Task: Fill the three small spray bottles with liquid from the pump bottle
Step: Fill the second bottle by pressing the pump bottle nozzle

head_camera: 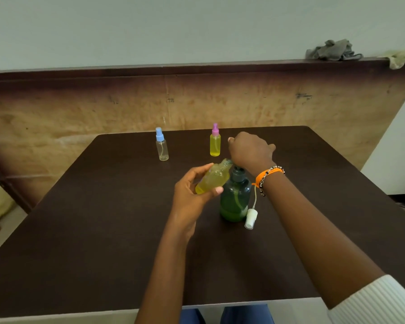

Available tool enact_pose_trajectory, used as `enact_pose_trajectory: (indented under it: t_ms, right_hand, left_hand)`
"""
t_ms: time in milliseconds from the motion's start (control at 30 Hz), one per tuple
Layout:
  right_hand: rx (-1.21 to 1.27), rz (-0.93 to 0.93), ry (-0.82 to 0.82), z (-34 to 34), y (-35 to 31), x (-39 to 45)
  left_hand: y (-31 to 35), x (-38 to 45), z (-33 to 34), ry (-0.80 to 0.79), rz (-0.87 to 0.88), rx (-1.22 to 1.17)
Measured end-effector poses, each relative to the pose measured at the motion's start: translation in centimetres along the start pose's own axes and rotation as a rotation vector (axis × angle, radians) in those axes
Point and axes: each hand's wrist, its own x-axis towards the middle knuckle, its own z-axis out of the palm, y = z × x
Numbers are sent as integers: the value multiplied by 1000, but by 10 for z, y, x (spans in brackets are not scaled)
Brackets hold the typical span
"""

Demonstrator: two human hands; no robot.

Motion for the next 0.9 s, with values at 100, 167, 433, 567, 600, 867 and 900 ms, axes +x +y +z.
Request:
enact_pose_trajectory:
  t_ms: [100, 167, 433, 567, 600, 867, 900]
  right_hand:
    - [-22, -25, 2, -3, -2, 1]
    - [-36, -45, -7, -6, -3, 2]
    - [4, -29, 24, -1, 0, 3]
    - [-10, -50, 46, 3, -1, 2]
    - [-17, -61, 47, 3, -1, 2]
    - [60, -24, -4, 0, 3, 4]
    - [75, -7, -2, 2, 4, 4]
  left_hand:
    - [1, 1, 0, -3, 9, 9]
    - [3, 2, -1, -7, 14, 11]
    - [0, 4, 2, 7, 28, 13]
    - [-3, 3, 1, 4, 19, 15]
    - [-2, 3, 1, 4, 19, 18]
    - [0, 3, 4, -7, 47, 7]
    - [-2, 3, 4, -6, 44, 5]
